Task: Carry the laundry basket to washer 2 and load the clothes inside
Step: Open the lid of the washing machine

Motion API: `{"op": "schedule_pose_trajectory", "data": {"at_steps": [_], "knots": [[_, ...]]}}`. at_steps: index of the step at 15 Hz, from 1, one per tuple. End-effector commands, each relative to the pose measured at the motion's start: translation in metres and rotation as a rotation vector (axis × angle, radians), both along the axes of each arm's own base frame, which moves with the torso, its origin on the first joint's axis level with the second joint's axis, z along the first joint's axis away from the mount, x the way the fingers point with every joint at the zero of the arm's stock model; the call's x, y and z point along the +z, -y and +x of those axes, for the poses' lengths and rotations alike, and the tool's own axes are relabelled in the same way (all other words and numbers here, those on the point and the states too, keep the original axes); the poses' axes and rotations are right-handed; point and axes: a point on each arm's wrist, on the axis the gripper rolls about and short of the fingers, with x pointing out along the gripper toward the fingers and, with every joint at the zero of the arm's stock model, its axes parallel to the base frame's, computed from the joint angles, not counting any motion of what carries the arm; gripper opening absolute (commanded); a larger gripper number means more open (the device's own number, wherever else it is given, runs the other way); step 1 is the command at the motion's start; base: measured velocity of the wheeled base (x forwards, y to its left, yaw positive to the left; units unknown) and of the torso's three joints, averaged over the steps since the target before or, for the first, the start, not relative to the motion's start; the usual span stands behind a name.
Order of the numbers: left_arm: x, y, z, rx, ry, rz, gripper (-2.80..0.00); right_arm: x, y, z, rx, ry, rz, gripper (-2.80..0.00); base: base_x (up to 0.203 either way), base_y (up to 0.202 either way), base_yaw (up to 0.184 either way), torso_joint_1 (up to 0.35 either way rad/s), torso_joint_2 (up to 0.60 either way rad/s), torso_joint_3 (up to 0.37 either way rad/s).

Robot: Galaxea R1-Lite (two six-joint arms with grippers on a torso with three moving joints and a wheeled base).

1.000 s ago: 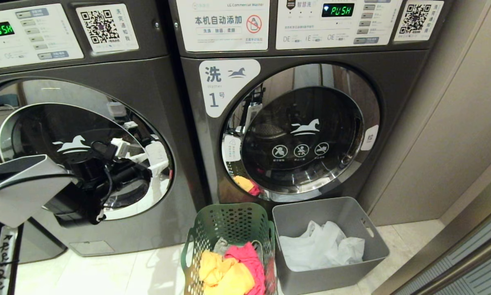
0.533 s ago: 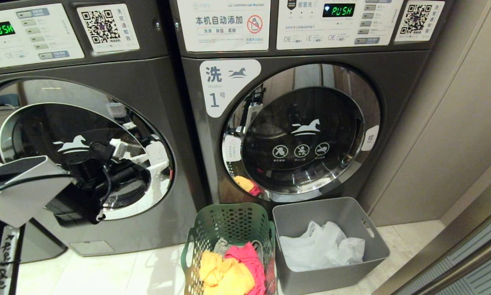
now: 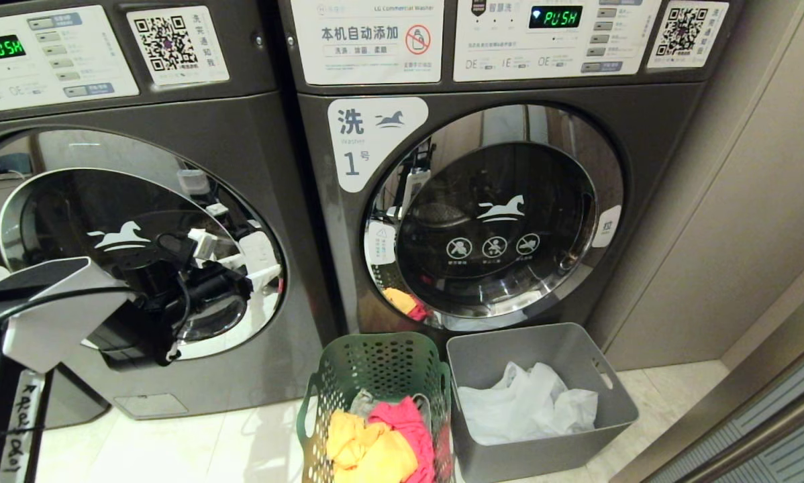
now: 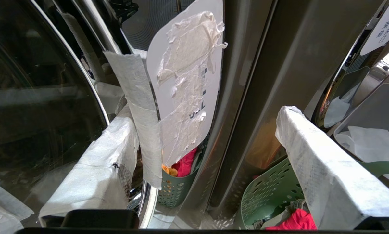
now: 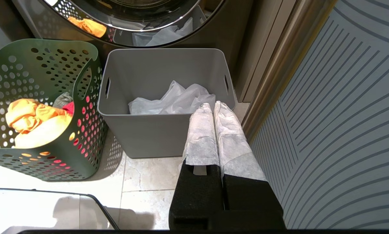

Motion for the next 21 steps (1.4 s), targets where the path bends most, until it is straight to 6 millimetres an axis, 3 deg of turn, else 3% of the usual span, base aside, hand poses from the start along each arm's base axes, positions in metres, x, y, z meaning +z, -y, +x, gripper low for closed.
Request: {"op": "schedule_pose_trajectory", "data": {"at_steps": [1,21], "knots": [[0.0,0.002,0.0,-0.017,0.003,-0.002,0.0,0.0,0.0,0.0,0.001,-0.001,-0.001,-2.8,0.0,0.0,0.0,0.0,0.0,0.0],[-0.003,0.016,-0.005,-0.324,0.015,0.008,0.0,0.0,0.0,0.0,0.001,-0.002,-0.001,-2.8,0.0,0.0,0.0,0.0,0.0,0.0]]}}
